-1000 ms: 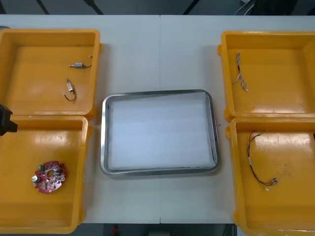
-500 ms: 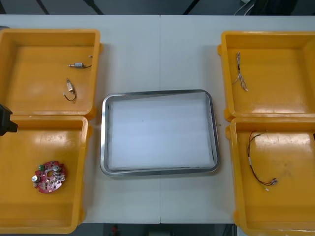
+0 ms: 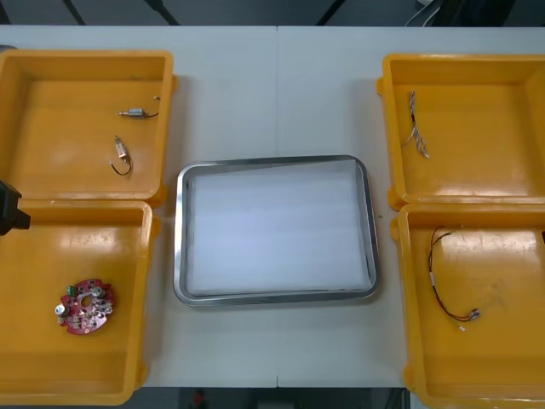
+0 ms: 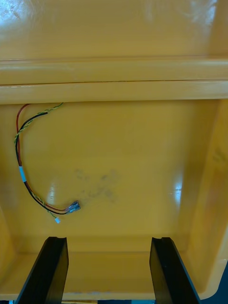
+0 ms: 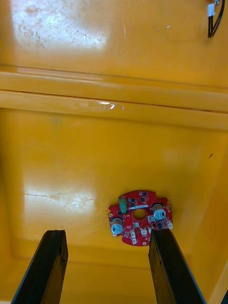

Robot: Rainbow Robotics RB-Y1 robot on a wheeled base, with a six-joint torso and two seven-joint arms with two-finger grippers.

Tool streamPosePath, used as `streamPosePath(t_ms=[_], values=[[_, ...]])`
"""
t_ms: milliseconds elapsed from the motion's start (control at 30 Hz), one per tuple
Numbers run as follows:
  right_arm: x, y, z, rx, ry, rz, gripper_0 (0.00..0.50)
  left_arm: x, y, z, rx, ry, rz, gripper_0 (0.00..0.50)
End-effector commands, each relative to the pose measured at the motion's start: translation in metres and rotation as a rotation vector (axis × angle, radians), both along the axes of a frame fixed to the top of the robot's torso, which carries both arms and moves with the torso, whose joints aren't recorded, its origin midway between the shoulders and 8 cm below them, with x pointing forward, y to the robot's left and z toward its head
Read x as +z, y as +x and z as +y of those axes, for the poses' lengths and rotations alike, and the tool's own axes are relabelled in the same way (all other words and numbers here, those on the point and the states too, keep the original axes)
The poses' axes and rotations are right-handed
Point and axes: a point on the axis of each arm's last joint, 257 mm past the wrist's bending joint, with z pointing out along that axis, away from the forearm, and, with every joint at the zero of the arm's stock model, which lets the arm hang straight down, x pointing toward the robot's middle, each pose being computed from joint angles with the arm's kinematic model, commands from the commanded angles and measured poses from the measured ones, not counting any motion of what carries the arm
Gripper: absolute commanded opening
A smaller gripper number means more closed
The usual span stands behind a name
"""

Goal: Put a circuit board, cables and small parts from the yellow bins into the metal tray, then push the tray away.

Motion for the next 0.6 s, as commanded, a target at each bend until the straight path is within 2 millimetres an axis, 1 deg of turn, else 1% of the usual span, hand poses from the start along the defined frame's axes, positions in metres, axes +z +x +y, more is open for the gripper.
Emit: streamPosePath(t_ms=[33, 600], values=[[0.0056, -0.0005, -0.0019, -0.007, -0.004, -0.024, 0.500, 0.0094, -0.0049, 0.0099, -0.022, 0.054, 0.000, 0.500], [0.0056, -0.0005, -0.0019, -0.007, -0.004, -0.024, 0.500, 0.0094, -0.0049, 0.0099, -0.022, 0.054, 0.000, 0.500]])
